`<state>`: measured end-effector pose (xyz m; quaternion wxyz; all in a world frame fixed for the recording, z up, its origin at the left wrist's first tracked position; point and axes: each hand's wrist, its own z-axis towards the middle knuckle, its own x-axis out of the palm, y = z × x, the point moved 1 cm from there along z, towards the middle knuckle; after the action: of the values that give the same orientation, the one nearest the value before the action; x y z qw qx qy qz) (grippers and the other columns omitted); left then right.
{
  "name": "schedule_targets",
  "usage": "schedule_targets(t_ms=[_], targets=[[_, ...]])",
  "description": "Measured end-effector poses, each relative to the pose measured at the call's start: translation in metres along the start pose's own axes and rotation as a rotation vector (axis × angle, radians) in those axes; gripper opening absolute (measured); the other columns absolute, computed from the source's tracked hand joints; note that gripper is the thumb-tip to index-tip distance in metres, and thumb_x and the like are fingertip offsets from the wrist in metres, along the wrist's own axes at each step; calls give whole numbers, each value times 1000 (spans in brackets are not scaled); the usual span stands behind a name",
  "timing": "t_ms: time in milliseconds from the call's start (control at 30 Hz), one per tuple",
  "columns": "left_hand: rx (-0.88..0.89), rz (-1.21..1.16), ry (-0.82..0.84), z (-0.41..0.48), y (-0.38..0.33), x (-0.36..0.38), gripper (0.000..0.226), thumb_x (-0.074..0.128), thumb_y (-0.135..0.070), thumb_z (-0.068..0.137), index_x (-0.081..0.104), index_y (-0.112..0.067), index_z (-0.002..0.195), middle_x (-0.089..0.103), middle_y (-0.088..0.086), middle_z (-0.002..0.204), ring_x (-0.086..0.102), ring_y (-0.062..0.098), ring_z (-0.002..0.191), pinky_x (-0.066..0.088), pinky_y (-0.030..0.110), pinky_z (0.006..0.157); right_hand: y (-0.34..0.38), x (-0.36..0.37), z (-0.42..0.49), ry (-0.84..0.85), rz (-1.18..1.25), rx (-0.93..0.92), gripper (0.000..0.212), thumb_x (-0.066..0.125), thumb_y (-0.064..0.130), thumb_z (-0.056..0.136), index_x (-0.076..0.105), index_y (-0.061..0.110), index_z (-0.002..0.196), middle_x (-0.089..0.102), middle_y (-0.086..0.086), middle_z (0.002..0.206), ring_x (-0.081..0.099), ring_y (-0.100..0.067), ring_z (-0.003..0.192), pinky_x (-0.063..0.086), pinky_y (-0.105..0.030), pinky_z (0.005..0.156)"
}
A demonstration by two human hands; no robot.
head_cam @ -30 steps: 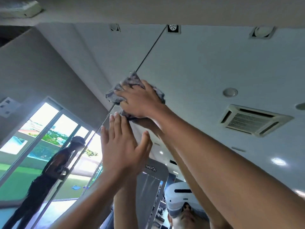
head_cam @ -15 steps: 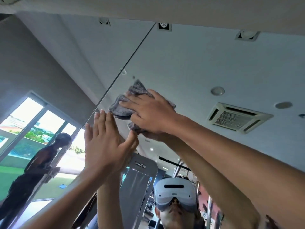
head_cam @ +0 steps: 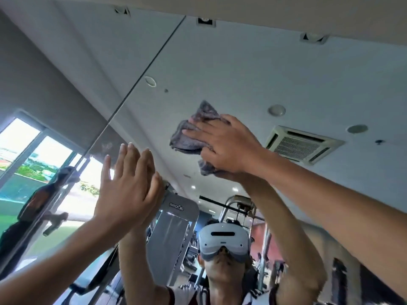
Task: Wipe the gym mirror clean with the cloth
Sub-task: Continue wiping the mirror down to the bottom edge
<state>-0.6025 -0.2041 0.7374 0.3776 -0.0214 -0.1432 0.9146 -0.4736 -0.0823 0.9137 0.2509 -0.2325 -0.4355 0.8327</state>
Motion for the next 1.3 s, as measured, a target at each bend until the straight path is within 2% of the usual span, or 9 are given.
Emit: schedule_targets(t_ms=[100, 233, 467, 567, 733, 933, 1133, 1200, 1300], targets=[[62, -5, -10, -5, -11, -2, 63, 27, -38, 97, 48, 1, 141, 44, 30, 149, 34, 41, 144, 15, 52, 115, -73, -10, -33, -165, 34, 212, 68, 22, 46, 83, 42, 38, 148, 34, 12, 158, 30, -9, 146, 18, -32, 110], [65, -41, 52, -4, -32, -9, 75, 20, -51, 94, 43, -4, 148, 34, 25, 157, 16, 27, 149, 8, 52, 119, -110, -13, -51, -183, 12, 712, 57, 29, 36, 100, 22, 34, 157, 19, 7, 165, 11, -10, 152, 15, -41, 116], [60, -88, 220, -7, -96, -19, 93, 2, -62, 83, 20, -11, 158, 12, 20, 166, 1, 29, 155, -3, 50, 124, -75, -16, -151, 113, -16, 118, 70, 16, 46, 88, -3, 40, 155, 7, 13, 162, 17, -8, 150, 14, -39, 118], [167, -91, 268, -5, -140, -17, 91, 1, -63, 83, 13, -16, 161, 4, 17, 167, -4, 27, 155, -5, 48, 124, -131, -33, -180, 102, -86, 294, 69, 12, 49, 86, -8, 43, 152, 4, 13, 163, 13, -8, 151, 21, -41, 116], [488, 14, 137, -12, -202, -2, 65, 38, -51, 94, 51, -12, 144, 47, 23, 149, 47, 35, 138, 27, 52, 116, -147, -30, -158, 8, -32, 704, 60, 28, 39, 103, 3, 41, 157, -1, 6, 167, -1, -13, 153, 7, -46, 120], [390, -51, 166, -17, -256, 1, 62, 36, -47, 92, 54, -10, 139, 50, 24, 146, 46, 38, 138, 37, 55, 110, -149, -29, -238, 97, -89, 191, 67, 16, 47, 88, 17, 41, 155, 12, 8, 165, 14, -11, 151, 9, -46, 120], [341, -73, 144, -16, -284, 5, 61, 40, -49, 92, 51, -13, 139, 47, 24, 148, 42, 39, 141, 33, 57, 112, -265, -40, -274, -105, 14, 1025, 60, 25, 40, 99, 15, 34, 158, 8, 9, 167, 6, -12, 153, 10, -50, 120], [362, -78, 145, -15, -299, 4, 61, 36, -50, 92, 51, -13, 139, 47, 23, 148, 42, 39, 140, 32, 56, 112, -249, -31, -271, -146, -9, 969, 60, 23, 39, 98, 17, 32, 158, 10, 7, 167, 7, -13, 153, 11, -49, 119], [376, -106, 139, -15, -325, 6, 63, 33, -51, 93, 50, -14, 140, 45, 24, 150, 40, 39, 142, 29, 54, 114, -202, -22, -305, -100, -4, 525, 67, 21, 41, 90, 28, 32, 156, 17, 8, 164, 11, -10, 151, 11, -44, 118]])
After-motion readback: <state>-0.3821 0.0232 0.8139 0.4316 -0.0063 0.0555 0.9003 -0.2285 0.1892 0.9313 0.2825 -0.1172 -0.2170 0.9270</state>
